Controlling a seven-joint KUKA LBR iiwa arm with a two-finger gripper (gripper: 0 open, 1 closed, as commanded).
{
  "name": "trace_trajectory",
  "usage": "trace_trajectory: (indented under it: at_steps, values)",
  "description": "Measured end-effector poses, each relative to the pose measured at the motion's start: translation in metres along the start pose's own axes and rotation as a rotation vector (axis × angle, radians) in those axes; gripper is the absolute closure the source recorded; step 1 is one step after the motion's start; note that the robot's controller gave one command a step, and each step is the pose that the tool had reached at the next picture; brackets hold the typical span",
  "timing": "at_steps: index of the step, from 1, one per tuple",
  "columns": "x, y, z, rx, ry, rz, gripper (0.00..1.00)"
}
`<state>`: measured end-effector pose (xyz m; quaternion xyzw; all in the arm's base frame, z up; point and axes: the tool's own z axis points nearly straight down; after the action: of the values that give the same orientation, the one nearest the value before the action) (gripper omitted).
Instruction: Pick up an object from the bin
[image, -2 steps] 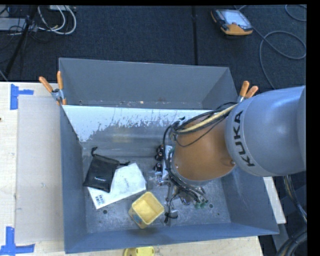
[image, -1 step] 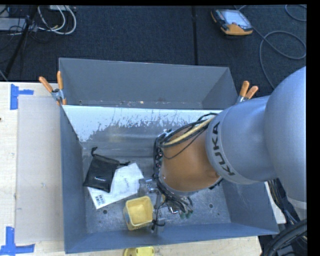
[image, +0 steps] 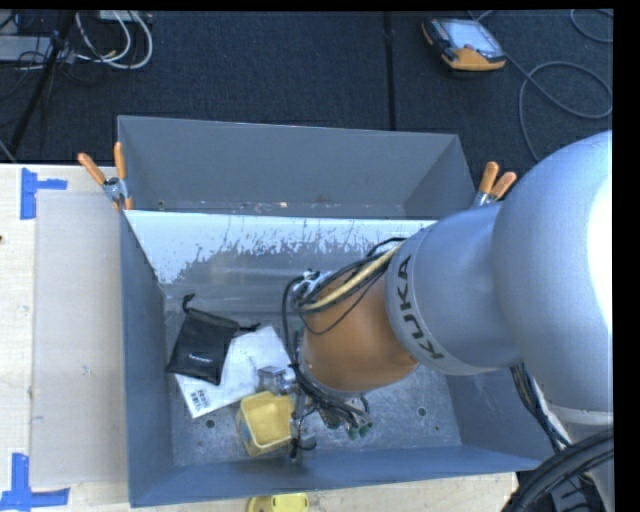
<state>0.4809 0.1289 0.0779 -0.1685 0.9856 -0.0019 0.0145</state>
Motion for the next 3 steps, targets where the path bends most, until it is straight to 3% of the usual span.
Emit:
trace_trajectory:
  at_steps: [2, 3]
  values:
    - [-0.0006, -0.0004, -0.0005, -0.001, 0.001, 0.001, 1.00]
    - [0.0005, 0.0000, -0.0056, -0.004, 0.011, 0.002, 1.00]
